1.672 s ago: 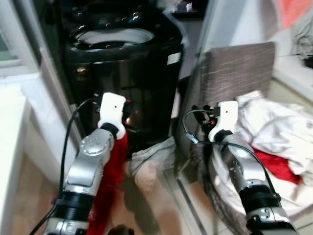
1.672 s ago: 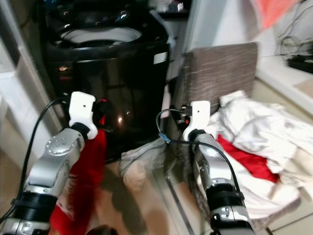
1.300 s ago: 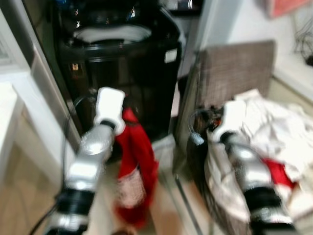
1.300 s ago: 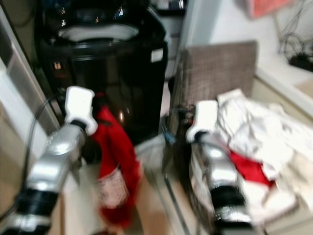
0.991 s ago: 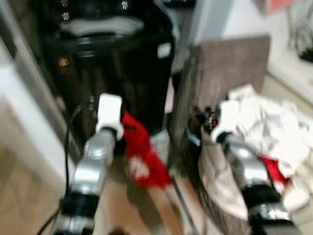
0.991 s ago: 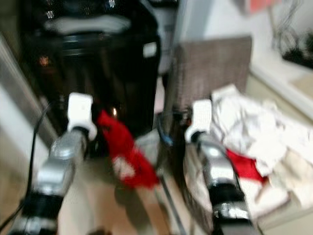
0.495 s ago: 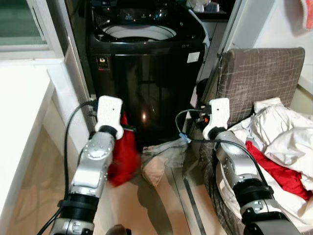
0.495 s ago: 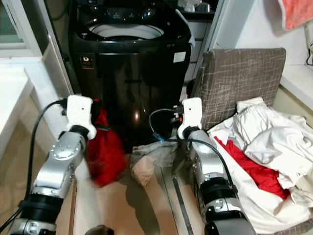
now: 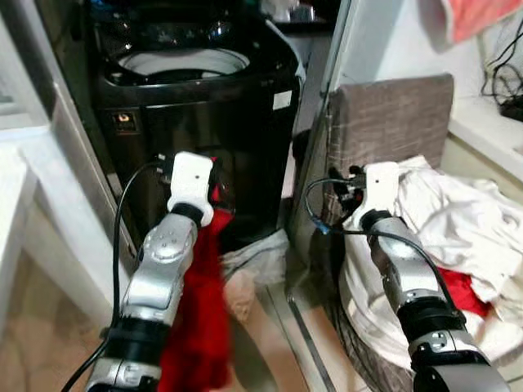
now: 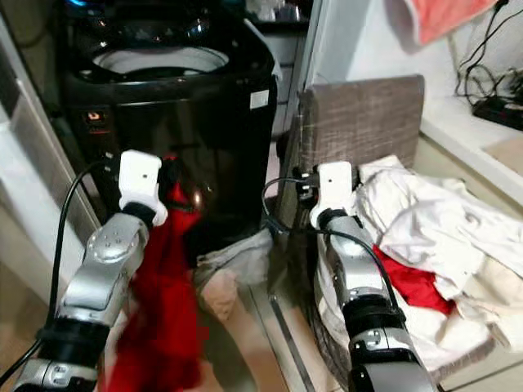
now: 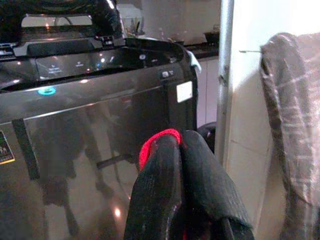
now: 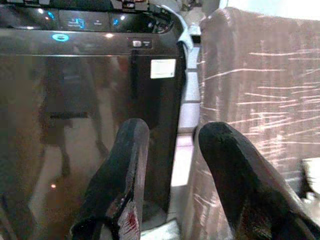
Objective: Clothes washing
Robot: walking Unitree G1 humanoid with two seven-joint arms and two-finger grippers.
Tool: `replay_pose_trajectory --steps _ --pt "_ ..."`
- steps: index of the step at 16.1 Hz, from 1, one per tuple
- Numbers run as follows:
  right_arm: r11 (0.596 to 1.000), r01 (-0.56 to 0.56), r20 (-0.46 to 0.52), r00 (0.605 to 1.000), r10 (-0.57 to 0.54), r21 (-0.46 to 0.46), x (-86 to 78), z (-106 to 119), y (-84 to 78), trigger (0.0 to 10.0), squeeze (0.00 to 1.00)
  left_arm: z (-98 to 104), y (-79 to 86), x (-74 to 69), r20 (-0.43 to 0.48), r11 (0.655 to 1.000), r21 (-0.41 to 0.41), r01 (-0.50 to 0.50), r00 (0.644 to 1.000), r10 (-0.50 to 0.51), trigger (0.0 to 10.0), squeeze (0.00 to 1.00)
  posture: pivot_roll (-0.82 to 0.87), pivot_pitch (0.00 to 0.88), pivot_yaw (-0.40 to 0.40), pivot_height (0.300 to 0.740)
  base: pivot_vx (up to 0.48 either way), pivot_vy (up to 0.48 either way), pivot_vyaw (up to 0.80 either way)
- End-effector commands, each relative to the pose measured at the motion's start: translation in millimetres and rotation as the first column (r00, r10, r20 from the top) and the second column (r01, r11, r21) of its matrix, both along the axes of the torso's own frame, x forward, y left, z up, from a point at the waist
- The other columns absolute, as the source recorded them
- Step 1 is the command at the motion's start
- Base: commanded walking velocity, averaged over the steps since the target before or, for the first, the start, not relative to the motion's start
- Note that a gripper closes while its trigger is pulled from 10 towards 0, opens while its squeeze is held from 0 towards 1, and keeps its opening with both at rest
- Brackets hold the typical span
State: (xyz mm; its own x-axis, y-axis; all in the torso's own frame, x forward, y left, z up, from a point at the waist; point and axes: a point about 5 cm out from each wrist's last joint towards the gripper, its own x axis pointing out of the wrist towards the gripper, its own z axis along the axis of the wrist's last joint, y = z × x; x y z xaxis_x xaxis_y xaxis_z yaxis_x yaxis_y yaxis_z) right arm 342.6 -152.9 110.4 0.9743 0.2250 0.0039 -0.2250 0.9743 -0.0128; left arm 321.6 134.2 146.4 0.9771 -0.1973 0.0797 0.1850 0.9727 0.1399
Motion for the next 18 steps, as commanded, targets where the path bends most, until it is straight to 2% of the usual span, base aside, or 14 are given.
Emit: replay_pose_trajectory --steps 1,2,5,8,11,13,14,17,18 --pt "1.0 -0.022 0.067 0.998 0.021 0.014 6.9 18.5 2.9 10.0 0.0 11.1 6.5 3.1 0.052 0.999 0.001 -0.044 0.998 0.044 10.0 0.0 -0.05 0.0 -0.033 0.727 0.461 0.0 0.0" --pt "0.999 -0.035 0.08 0.996 0.033 0.026 9.3 23.6 3.7 10.0 0.0 13.2 8.6 3.5 0.065 0.997 -0.008 -0.072 0.995 0.072 10.0 0.0 -0.05 0.0 -0.037 0.727 0.465 0.0 0.0" --pt "0.999 -0.05 0.055 0.997 0.049 0.008 11.0 20.0 5.3 10.0 0.0 13.1 8.1 2.7 0.069 0.994 -0.009 -0.107 0.992 0.108 10.0 0.0 -0.04 0.0 -0.046 0.727 0.48 0.0 0.59" --pt "0.997 -0.075 0.064 0.995 0.075 0.003 10.9 20.5 9.0 10.0 0.0 11.0 1.2 1.8 0.062 0.995 -0.011 -0.099 0.993 0.1 10.0 0.0 -0.04 0.0 -0.047 0.727 0.48 0.0 0.57" --pt "0.997 -0.068 0.03 0.997 0.069 -0.021 11.4 15.3 10.2 10.0 0.0 6.6 2.7 0.8 0.044 0.991 0.007 -0.132 0.99 0.132 10.0 0.0 -0.04 0.0 -0.048 0.727 0.48 0.0 0.0" --pt "0.997 -0.076 0.012 0.997 0.076 -0.007 10.2 11.2 12.0 10.0 0.0 1.9 11.3 2.8 0.024 0.976 0.053 -0.211 0.977 0.21 10.0 0.0 -0.04 0.0 -0.052 0.727 0.0 0.0 0.0" --pt "0.997 -0.078 0.009 0.997 0.078 -0.011 10.3 10.6 12.5 10.0 0.0 1.5 11.9 3.2 0.02 0.974 0.049 -0.22 0.975 0.22 10.0 0.0 -0.04 0.0 -0.052 0.727 0.0 0.0 0.0" --pt "0.997 -0.079 0.006 0.997 0.079 -0.005 11.8 10.4 16.6 10.0 0.0 7.6 2.1 2.6 0.066 0.981 0.082 -0.176 0.983 0.17 10.0 0.0 -0.03 0.0 -0.055 0.727 0.0 0.0 0.0" --pt "0.997 -0.074 0.006 0.997 0.074 -0.006 12.3 10.7 16.3 10.0 0.0 9.2 -1.8 1.5 0.067 0.991 0.053 -0.12 0.991 0.116 10.0 0.0 -0.03 0.0 -0.056 0.727 0.0 0.0 0.0"
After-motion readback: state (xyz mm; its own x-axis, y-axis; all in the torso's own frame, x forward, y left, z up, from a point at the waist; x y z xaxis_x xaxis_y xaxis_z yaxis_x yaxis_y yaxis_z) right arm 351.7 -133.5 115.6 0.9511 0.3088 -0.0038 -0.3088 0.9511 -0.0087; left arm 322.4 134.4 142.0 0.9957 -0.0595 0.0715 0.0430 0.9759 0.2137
